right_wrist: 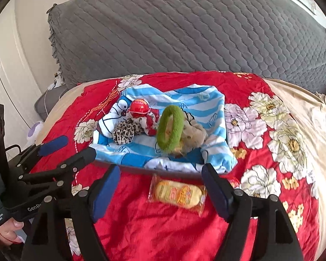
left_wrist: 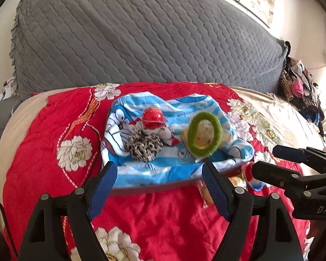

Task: Organize objects
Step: 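Withdraw both tools toward the blue Kinder egg and rice cake packet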

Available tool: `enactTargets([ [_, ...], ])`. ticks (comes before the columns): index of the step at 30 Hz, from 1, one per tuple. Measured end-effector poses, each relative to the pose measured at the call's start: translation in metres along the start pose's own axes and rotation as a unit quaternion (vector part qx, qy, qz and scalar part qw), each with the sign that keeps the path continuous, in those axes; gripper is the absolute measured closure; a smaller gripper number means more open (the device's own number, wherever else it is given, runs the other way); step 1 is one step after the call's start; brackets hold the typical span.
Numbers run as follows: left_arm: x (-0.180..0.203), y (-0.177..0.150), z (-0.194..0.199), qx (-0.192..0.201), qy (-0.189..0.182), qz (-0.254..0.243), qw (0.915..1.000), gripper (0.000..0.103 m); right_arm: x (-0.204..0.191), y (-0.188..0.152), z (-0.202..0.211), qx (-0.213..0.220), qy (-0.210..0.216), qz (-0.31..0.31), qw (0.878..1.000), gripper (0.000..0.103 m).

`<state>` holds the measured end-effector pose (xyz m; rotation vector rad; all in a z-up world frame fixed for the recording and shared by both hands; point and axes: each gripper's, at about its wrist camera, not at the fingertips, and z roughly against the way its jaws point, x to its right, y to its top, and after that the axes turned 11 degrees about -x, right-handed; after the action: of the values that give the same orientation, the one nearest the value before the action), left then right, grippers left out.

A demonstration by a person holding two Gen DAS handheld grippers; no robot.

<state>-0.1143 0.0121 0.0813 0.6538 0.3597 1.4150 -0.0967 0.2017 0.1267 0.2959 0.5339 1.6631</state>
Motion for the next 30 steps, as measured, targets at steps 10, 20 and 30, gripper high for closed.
enactTargets([
  [10,0.007,-0.02,0.008,-0.007,-0.001,-0.001,1.0,0.021,0.006,-0.026,0.008,-0.004,-0.003,-0.016,1.0,0.008],
  [20,0.018,-0.034,0.012,-0.014,-0.003,-0.01,0.9999,0.021,0.014,-0.052,0.016,-0.01,-0.002,-0.018,1.0,0.005],
  [30,0.029,-0.048,0.017,-0.017,-0.006,-0.015,0.9997,0.021,0.024,-0.07,0.024,-0.013,-0.011,-0.026,1.0,0.004],
])
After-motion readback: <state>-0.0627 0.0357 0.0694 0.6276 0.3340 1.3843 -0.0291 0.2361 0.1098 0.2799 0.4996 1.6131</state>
